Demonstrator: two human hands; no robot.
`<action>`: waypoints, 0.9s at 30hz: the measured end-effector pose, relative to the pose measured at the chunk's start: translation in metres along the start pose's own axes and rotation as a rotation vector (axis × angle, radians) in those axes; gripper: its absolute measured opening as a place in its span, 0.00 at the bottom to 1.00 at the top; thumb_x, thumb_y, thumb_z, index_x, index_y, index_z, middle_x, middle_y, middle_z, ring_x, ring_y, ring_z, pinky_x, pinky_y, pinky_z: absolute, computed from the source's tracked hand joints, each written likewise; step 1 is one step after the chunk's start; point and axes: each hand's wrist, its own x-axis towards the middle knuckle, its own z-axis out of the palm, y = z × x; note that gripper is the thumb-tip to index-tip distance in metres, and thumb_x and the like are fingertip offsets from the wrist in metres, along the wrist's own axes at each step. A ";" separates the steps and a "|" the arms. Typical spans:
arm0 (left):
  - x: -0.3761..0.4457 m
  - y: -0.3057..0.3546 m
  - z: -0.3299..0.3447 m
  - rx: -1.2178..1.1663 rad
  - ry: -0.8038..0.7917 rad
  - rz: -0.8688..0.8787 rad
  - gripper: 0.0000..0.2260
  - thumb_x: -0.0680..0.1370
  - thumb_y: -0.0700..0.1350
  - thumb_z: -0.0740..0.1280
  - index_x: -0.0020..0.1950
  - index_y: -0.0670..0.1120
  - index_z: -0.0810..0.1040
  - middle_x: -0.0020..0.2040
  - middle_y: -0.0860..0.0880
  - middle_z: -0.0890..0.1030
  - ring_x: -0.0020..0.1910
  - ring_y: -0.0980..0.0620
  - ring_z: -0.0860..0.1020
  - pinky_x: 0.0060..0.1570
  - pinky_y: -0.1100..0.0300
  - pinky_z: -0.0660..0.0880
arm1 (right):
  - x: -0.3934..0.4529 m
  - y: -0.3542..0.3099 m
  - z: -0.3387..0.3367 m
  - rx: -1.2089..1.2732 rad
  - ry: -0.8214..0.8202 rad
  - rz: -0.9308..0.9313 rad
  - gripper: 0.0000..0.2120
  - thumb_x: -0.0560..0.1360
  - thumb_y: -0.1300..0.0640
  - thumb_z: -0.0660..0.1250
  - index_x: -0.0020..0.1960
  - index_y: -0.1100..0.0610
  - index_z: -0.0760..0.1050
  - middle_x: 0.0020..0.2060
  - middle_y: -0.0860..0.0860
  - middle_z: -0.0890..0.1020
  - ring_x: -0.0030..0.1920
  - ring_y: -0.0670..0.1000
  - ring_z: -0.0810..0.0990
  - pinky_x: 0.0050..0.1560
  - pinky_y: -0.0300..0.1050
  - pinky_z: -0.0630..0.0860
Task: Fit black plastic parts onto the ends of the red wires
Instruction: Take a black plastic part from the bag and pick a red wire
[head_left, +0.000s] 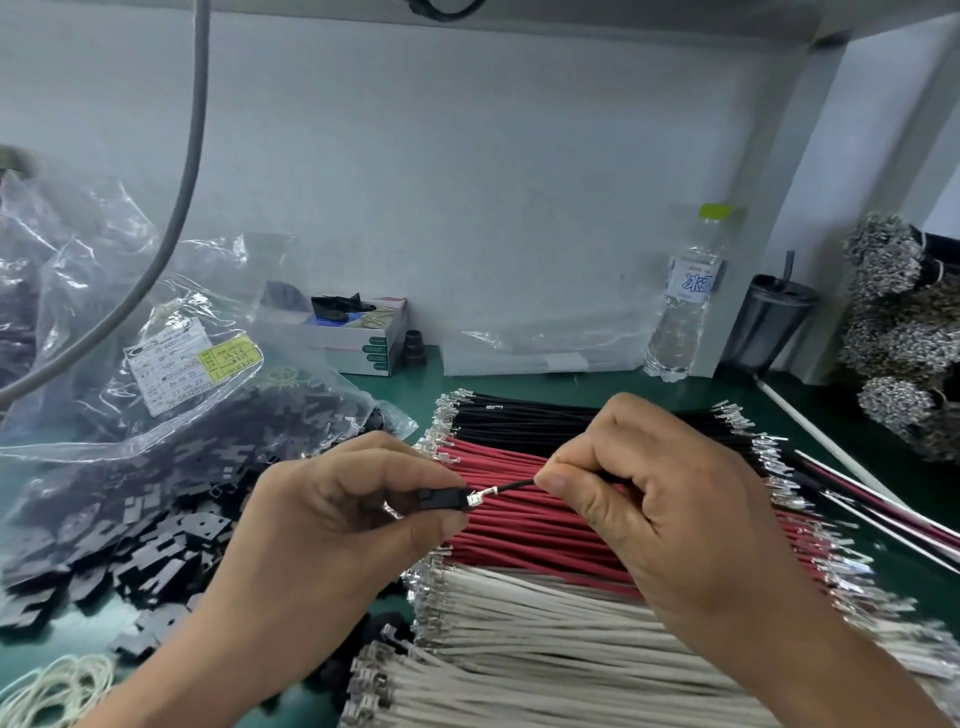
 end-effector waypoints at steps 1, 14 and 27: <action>0.000 0.001 0.000 -0.003 0.003 -0.011 0.11 0.67 0.52 0.81 0.47 0.54 0.89 0.45 0.46 0.86 0.40 0.44 0.84 0.40 0.52 0.84 | 0.000 0.000 0.000 0.005 -0.001 0.005 0.12 0.79 0.39 0.62 0.43 0.43 0.79 0.40 0.41 0.75 0.41 0.45 0.77 0.37 0.41 0.73; 0.001 0.011 0.000 -0.128 -0.074 -0.127 0.11 0.62 0.40 0.82 0.44 0.44 0.90 0.39 0.41 0.84 0.33 0.51 0.80 0.32 0.63 0.78 | 0.000 -0.004 0.004 0.194 -0.122 0.025 0.14 0.76 0.38 0.64 0.43 0.46 0.81 0.41 0.42 0.77 0.43 0.46 0.80 0.41 0.47 0.77; -0.002 0.013 0.009 0.115 0.060 0.021 0.11 0.65 0.46 0.83 0.43 0.58 0.89 0.39 0.47 0.85 0.33 0.49 0.81 0.30 0.58 0.78 | 0.000 -0.015 0.010 0.078 -0.084 -0.062 0.09 0.78 0.46 0.66 0.44 0.48 0.81 0.39 0.39 0.73 0.39 0.42 0.75 0.38 0.43 0.74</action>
